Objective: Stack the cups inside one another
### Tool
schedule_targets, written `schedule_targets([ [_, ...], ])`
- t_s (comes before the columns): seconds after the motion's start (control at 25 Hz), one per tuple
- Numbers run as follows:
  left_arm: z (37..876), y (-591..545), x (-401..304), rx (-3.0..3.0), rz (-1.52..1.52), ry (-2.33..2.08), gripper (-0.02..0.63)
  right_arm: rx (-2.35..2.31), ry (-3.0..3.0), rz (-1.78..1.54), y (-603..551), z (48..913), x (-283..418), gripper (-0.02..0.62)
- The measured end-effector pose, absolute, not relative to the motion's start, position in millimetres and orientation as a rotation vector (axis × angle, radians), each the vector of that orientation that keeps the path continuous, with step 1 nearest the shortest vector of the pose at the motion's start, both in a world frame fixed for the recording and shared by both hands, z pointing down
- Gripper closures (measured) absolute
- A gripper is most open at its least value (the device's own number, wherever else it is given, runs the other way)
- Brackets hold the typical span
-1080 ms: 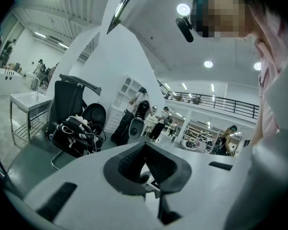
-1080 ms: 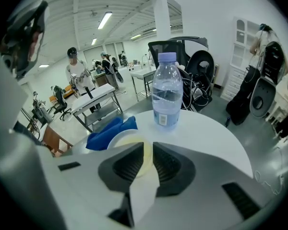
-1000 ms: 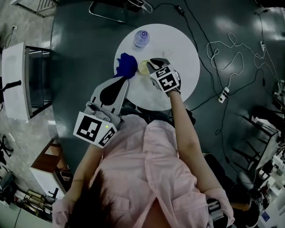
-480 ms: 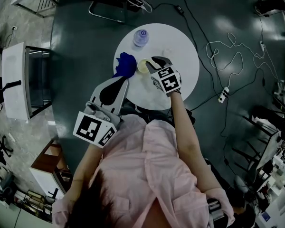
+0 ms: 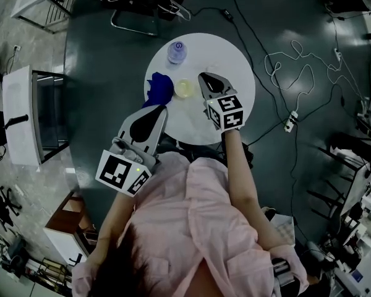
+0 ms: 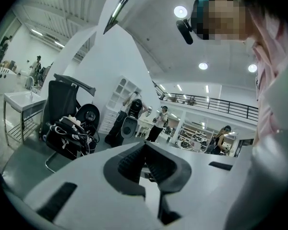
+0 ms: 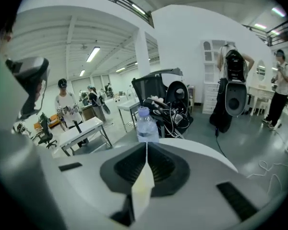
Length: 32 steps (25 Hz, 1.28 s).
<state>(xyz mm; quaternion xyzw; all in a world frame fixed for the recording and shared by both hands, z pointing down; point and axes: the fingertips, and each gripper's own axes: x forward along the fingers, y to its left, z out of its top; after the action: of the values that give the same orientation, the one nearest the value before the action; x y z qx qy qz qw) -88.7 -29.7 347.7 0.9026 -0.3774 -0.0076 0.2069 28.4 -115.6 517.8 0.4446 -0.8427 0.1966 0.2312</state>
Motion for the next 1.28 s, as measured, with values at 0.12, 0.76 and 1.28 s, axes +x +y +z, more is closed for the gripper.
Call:
schedule_targets([
  [0.12,349.5,-25.3,-82.0,2.529,-0.013,-1.013,0.592,1.322,-2.381,0.551,-111.7,497.0,38.0,0.561],
  [0.76,333.9,4.4,-15.3,2.605,-0.017,-0.929,0.591,1.834,-2.424,0.420,-79.1,409.7,171.2,0.563],
  [1.28,322.8,28.2,11.8,2.581,-0.099,-1.121,0.591,1.860,-2.327,0.400,-8.2,391.7,273.0,0.562],
])
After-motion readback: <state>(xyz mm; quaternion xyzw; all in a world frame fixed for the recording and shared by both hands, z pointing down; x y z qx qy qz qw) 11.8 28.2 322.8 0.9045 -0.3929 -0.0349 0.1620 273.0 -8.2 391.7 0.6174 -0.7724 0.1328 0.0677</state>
